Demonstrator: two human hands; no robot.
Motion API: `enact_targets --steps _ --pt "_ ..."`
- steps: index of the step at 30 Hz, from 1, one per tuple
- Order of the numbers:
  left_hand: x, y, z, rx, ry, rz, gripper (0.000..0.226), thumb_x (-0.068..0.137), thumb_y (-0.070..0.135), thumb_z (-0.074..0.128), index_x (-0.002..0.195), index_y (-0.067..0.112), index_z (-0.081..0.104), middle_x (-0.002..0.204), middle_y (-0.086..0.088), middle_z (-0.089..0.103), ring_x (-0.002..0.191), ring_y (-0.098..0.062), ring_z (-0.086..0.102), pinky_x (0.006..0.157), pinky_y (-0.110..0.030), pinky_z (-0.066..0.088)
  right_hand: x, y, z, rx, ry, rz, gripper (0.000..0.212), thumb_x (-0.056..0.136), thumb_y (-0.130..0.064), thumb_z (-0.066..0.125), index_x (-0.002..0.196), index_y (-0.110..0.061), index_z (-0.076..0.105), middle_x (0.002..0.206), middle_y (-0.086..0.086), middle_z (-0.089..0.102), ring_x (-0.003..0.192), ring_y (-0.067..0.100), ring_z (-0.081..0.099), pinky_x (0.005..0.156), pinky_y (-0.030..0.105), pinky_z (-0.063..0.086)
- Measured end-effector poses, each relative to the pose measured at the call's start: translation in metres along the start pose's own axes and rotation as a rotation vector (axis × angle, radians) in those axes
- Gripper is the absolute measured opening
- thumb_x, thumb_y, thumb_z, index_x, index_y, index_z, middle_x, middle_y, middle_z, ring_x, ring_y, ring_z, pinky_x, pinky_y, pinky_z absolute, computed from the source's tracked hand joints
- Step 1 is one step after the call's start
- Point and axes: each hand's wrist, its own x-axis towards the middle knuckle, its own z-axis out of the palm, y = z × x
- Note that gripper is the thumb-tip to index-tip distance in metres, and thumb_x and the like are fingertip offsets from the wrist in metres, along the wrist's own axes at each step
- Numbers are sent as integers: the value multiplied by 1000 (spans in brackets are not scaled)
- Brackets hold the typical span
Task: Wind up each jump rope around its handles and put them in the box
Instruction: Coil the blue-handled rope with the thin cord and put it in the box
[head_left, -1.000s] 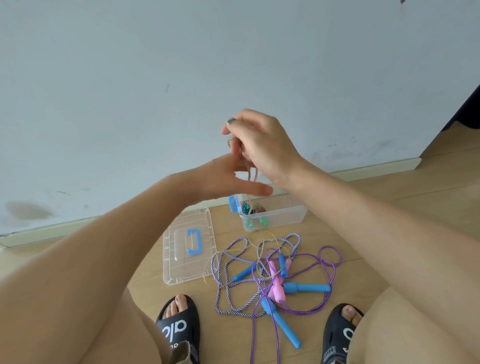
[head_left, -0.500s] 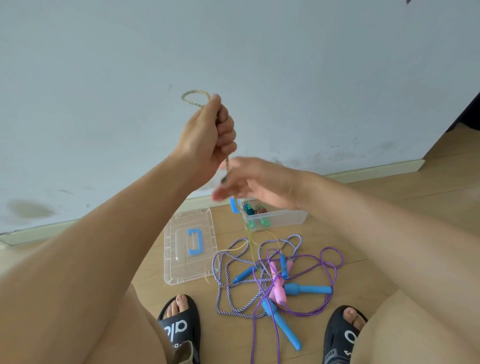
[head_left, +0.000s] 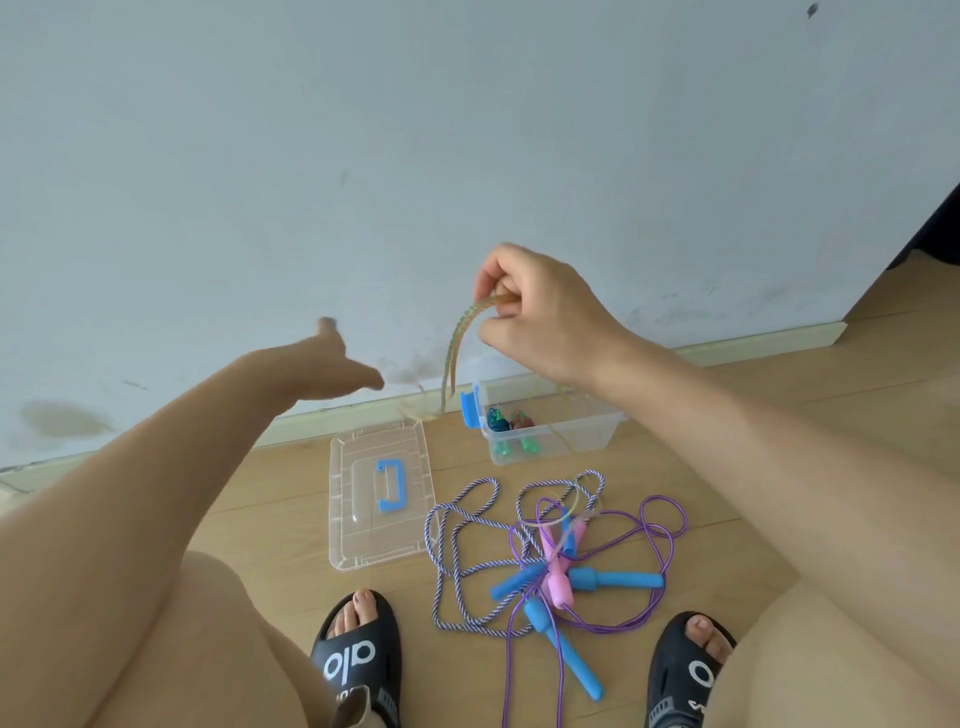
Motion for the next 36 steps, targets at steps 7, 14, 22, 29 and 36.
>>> enact_targets --steps 7,14,22,29,36 --pt "-50 57 8 -340 -447 668 38 89 2 59 125 16 61 117 9 68 119 -7 57 108 -33 38 1 -7 6 134 -17 6 35 73 6 54 102 -14 51 67 -9 44 64 11 45 65 29 45" --pt "-43 56 -4 -667 -171 532 41 98 13 46 63 22 28 55 5 22 51 -17 17 48 -28 22 0 14 -6 -15 -118 45 25 79 -10 67 100 -18 55 77 -6 58 63 8 49 63 20 39" --pt "-14 20 -17 -180 255 189 23 90 33 61 87 10 64 72 -2 66 66 -23 60 67 -30 50 1 37 -16 -296 -48 122 36 98 -31 52 81 0 58 66 8 53 62 23 43 55 33 33" --pt "-42 43 1 -402 -326 550 33 93 9 62 125 13 56 107 -8 72 103 -25 69 99 -35 49 -10 -4 -6 -215 21 -221 12 88 -16 59 77 -12 59 51 -9 43 52 11 41 52 24 33" --pt "-52 53 -9 -547 -211 615 34 103 28 46 79 7 58 57 4 25 56 -18 21 53 -24 29 -4 10 -16 -198 -40 -134 22 94 -32 62 78 -17 59 56 -8 47 53 11 41 51 19 33"
